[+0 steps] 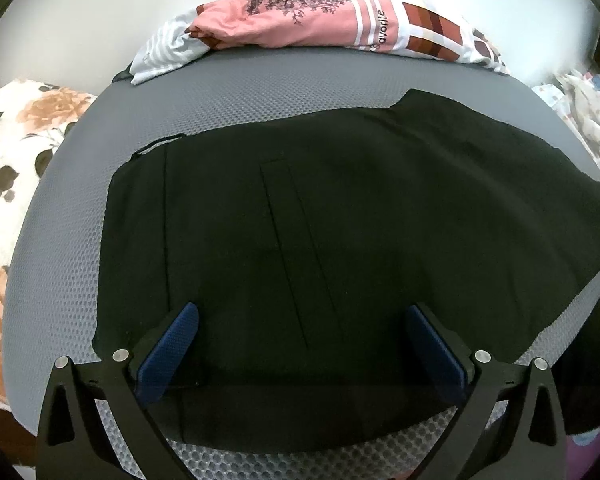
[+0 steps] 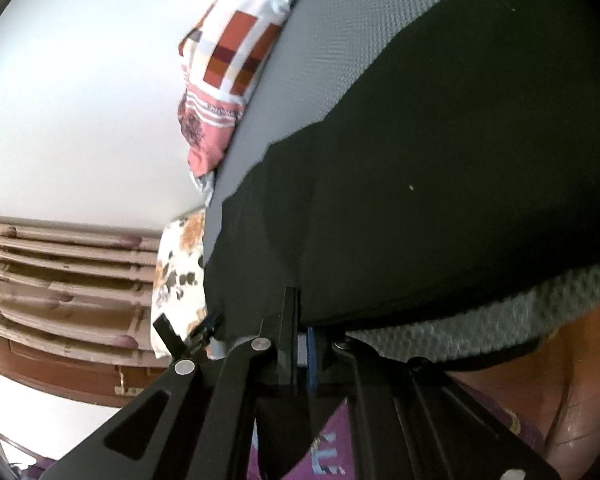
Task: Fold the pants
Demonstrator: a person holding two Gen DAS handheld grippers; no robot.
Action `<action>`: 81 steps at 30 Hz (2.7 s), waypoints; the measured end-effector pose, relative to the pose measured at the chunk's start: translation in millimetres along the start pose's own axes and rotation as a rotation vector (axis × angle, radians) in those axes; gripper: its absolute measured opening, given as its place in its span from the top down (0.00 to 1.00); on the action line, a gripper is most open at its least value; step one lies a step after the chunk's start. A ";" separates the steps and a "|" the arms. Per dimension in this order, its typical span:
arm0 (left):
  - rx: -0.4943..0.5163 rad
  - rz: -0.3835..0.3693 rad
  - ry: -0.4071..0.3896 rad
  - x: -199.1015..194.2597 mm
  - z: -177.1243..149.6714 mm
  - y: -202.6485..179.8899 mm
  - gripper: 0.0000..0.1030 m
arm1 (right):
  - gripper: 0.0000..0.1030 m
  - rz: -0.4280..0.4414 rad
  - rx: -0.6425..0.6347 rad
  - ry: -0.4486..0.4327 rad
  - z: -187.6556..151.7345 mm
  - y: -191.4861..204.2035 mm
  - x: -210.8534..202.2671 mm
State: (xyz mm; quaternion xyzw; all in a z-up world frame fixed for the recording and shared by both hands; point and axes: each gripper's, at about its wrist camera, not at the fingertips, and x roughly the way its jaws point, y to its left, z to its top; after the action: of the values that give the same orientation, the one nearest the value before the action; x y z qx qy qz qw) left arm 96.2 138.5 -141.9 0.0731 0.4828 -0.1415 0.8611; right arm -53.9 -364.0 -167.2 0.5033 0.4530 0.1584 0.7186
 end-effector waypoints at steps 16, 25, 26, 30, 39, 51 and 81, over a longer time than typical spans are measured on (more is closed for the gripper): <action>0.000 0.021 0.016 2.6 3.9 -3.9 0.00 | 0.69 0.138 0.336 -0.297 17.3 -105.9 -105.1; 0.001 0.029 0.030 4.5 6.0 -3.0 0.00 | 0.95 0.023 0.388 -0.488 9.9 -144.2 -190.5; 0.000 0.030 0.030 4.5 6.0 -3.0 0.00 | 0.95 0.012 0.379 -0.484 8.2 -145.0 -191.5; 0.002 0.029 0.038 4.6 7.4 -2.0 0.00 | 0.93 0.119 0.460 -0.473 0.8 -167.5 -193.4; -0.007 0.034 0.027 4.3 6.7 -1.3 0.00 | 0.38 -0.014 0.513 -0.632 -10.7 -177.2 -245.4; -0.034 0.082 -0.011 -12.7 13.6 -4.8 0.00 | 0.87 -0.091 0.406 -0.524 13.4 -146.5 -217.7; -0.457 0.091 -0.225 -73.8 -42.2 85.1 0.00 | 0.88 -0.146 0.309 -0.545 63.6 -139.3 -198.4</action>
State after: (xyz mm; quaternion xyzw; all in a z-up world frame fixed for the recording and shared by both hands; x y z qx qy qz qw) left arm 52.3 243.1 -101.9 -0.1179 0.3995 0.0031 0.9091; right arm -141.1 -598.2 -185.1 0.5967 0.2975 -0.1047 0.7379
